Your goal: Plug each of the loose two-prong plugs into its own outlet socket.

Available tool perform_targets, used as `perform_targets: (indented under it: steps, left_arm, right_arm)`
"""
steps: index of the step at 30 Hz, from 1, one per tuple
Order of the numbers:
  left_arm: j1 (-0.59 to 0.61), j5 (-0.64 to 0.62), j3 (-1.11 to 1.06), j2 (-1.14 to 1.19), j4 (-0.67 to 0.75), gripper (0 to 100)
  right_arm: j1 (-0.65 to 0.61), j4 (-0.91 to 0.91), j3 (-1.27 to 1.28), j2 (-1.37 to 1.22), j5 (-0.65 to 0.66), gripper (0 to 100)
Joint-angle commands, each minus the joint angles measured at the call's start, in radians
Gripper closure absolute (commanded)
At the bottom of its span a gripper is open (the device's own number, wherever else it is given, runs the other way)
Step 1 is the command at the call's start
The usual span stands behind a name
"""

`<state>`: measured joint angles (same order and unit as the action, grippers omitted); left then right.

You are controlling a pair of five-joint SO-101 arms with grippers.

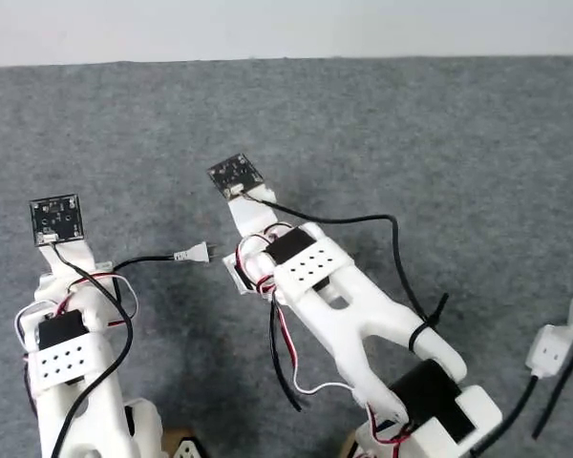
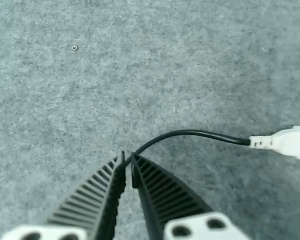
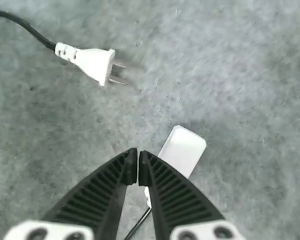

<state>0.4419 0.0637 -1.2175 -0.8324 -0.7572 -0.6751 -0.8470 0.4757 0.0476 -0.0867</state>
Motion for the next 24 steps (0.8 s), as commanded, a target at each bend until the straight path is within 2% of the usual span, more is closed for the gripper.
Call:
perform_targets:
  steps: [1, 10, 24]
  left_arm:
    - [0.006, 0.015, 0.018, -0.026, 0.028, 99]
    - [0.006, 0.015, 0.016, -0.026, 0.029, 99]
    - [0.006, 0.015, 0.016, -0.026, 0.028, 99]
  right_arm:
    - [0.027, 0.025, -0.006, -0.015, -0.005, 99.0]
    - [0.168, -0.035, -0.011, -0.081, 0.051, 99.0]
    - [0.173, -0.035, -0.026, -0.093, 0.051, 99.0]
